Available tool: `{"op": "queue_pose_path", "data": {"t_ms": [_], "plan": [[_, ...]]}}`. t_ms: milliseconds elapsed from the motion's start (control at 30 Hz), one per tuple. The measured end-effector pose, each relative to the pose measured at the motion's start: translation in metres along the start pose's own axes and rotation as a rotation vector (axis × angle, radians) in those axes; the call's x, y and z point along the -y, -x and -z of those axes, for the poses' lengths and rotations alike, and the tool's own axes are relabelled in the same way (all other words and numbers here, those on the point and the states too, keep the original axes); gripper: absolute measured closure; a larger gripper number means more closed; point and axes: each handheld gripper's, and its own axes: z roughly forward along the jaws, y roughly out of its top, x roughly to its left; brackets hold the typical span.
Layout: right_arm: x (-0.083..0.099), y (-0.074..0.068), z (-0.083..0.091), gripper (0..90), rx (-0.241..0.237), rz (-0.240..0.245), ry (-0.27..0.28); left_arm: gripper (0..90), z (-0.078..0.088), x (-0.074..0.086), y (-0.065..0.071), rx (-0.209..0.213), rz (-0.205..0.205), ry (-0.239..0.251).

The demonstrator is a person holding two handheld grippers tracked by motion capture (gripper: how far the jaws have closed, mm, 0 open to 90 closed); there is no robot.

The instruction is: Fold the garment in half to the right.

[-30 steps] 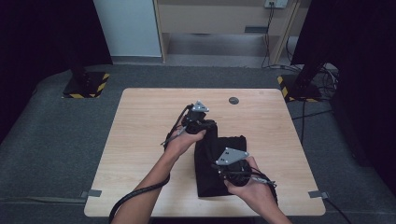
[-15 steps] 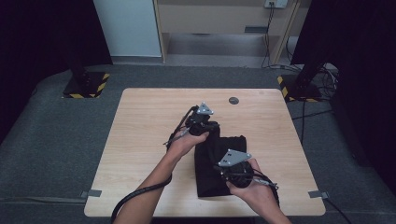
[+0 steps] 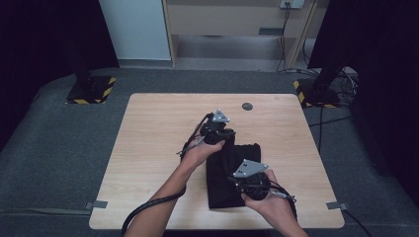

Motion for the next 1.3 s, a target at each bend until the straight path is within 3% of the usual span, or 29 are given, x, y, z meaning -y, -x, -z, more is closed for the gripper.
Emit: {"op": "queue_pose_path", "data": {"t_ms": [833, 900, 967, 1000, 1167, 1300], "plan": [[0.008, 0.006, 0.004, 83.2, 0.020, -0.012, -0.017, 80.4, -0.018, -0.004, 0.007, 0.009, 0.031, 0.016], [0.008, 0.007, 0.004, 83.2, 0.027, -0.008, -0.020, 73.9, -0.020, -0.005, 0.006, -0.003, 0.048, 0.038], [0.009, 0.009, 0.002, 83.2, 0.037, -0.001, -0.031, 54.6, -0.021, -0.006, 0.003, -0.012, 0.096, 0.066], [0.009, 0.011, 0.000, 83.2, 0.046, 0.002, -0.040, 50.0, -0.020, -0.006, 0.002, -0.006, 0.112, 0.081], [0.017, 0.022, -0.013, 83.2, 0.057, -0.017, -0.077, 42.5, -0.012, -0.001, -0.003, -0.028, 0.128, 0.104], [0.023, 0.024, -0.010, 83.0, 0.054, -0.030, -0.073, 37.0, -0.004, 0.013, -0.006, -0.041, 0.134, 0.103]]}}
